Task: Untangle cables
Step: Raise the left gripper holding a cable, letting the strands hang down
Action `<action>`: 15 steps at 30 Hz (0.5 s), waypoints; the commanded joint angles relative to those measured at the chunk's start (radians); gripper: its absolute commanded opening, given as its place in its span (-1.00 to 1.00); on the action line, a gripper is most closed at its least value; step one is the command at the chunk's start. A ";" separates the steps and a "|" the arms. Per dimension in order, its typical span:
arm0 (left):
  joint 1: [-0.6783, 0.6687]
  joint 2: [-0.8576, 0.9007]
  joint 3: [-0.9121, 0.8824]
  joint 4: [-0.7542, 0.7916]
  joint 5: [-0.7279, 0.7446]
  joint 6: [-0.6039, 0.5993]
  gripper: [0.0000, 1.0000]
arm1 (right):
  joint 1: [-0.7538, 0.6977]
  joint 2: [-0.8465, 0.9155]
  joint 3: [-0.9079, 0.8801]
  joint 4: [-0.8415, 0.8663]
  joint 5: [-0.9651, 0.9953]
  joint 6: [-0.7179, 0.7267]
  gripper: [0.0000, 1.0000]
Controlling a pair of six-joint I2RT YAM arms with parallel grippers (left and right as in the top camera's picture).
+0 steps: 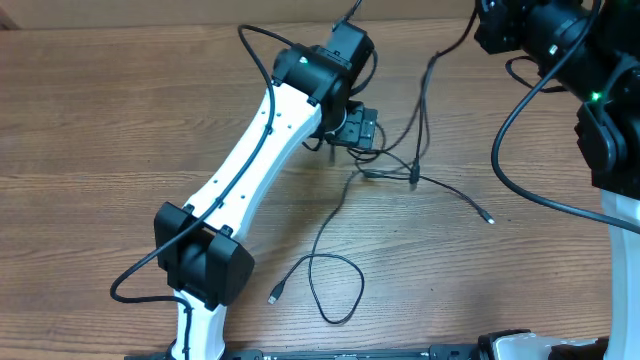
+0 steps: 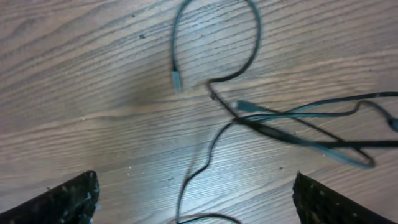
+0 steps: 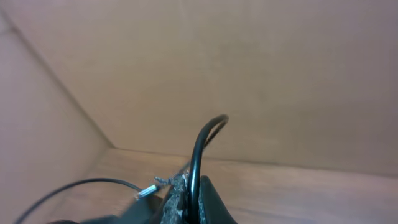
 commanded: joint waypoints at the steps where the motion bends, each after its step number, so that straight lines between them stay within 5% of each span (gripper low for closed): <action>1: 0.005 -0.053 0.068 0.004 0.058 0.056 0.99 | 0.002 0.018 0.035 -0.016 0.076 -0.042 -0.93; 8: 0.005 -0.156 0.194 0.029 0.243 0.222 1.00 | 0.002 0.050 0.035 -0.084 0.069 -0.106 -0.93; 15: 0.003 -0.241 0.197 0.121 0.267 0.291 1.00 | 0.002 0.075 0.035 -0.115 -0.001 -0.108 -0.93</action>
